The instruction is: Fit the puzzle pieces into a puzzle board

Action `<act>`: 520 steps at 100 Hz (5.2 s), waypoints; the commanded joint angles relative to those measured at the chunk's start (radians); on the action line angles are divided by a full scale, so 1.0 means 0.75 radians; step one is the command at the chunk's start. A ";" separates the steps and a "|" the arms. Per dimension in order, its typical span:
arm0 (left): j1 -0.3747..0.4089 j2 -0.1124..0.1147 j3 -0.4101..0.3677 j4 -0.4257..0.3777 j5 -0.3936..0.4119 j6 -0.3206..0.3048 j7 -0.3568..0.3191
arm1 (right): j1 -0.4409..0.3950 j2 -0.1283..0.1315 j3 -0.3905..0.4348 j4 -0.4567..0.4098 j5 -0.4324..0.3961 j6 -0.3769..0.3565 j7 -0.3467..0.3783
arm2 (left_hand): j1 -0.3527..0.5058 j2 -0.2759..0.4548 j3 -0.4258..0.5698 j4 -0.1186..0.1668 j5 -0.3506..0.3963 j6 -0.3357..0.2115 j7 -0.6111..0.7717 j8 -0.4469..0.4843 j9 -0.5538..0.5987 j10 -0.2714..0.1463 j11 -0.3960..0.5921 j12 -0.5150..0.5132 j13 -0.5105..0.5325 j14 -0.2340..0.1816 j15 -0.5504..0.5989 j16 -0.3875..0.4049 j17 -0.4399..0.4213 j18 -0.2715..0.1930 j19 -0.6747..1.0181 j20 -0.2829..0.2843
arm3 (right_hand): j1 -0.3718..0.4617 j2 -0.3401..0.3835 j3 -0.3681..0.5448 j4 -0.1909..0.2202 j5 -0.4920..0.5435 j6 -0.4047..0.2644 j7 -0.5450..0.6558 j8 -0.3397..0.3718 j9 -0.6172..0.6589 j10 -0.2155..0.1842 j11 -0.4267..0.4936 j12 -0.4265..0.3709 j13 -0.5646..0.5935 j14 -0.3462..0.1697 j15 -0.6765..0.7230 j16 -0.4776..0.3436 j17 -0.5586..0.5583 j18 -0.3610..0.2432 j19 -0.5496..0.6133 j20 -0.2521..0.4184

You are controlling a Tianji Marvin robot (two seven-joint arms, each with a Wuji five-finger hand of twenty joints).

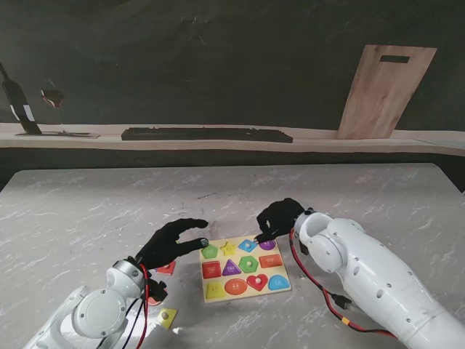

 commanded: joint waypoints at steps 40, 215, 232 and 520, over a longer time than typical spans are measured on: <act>-0.011 -0.004 0.014 0.013 0.001 0.025 -0.001 | -0.362 0.108 0.513 -0.182 0.152 -0.400 0.352 | 0.014 0.028 -0.030 0.034 0.022 -0.036 -0.023 -0.004 0.014 -0.012 -0.022 -0.010 -0.014 -0.014 -0.005 -0.009 -0.019 -0.140 0.012 0.011 | 0.156 -0.190 0.349 0.022 -0.228 -0.046 -0.059 -0.066 -0.128 -0.076 -0.072 -0.056 -0.069 -0.086 -0.150 -0.059 0.062 -0.064 -0.040 -0.018; -0.097 -0.008 0.102 0.074 -0.030 0.117 -0.034 | -0.972 0.132 1.117 -0.169 -0.632 -0.545 -0.513 | 0.016 0.034 -0.031 0.034 0.016 -0.035 -0.020 -0.005 0.003 -0.014 -0.019 -0.009 -0.023 -0.016 -0.003 -0.006 -0.025 -0.144 0.014 0.013 | 0.377 -0.543 0.585 -0.251 -0.176 -0.322 0.214 -0.308 -0.062 -0.244 -0.083 -0.130 0.023 -0.222 -0.238 -0.108 0.138 -0.113 -0.162 -0.088; -0.099 -0.008 0.103 0.075 -0.032 0.119 -0.035 | -0.977 0.128 1.115 -0.172 -0.623 -0.527 -0.507 | 0.016 0.035 -0.031 0.035 0.015 -0.036 -0.021 -0.005 0.003 -0.013 -0.019 -0.010 -0.023 -0.017 -0.003 -0.006 -0.026 -0.144 0.013 0.012 | 0.401 -0.520 0.564 -0.276 -0.153 -0.393 0.290 -0.357 -0.016 -0.255 -0.076 -0.150 0.041 -0.223 -0.230 -0.105 0.146 -0.112 -0.159 -0.089; -0.029 0.013 0.047 0.017 0.081 -0.036 -0.031 | -0.455 0.029 0.276 -0.130 0.060 -0.226 -0.202 | 0.014 0.017 -0.028 0.036 -0.010 -0.040 -0.016 -0.005 -0.009 -0.016 -0.019 -0.011 -0.022 -0.020 -0.004 -0.006 -0.020 -0.142 0.011 0.013 | 0.543 -0.614 0.644 -0.204 0.165 0.001 0.303 -0.493 0.322 0.046 -0.102 -0.251 0.257 -0.050 -0.020 -0.066 0.229 0.003 0.034 -0.058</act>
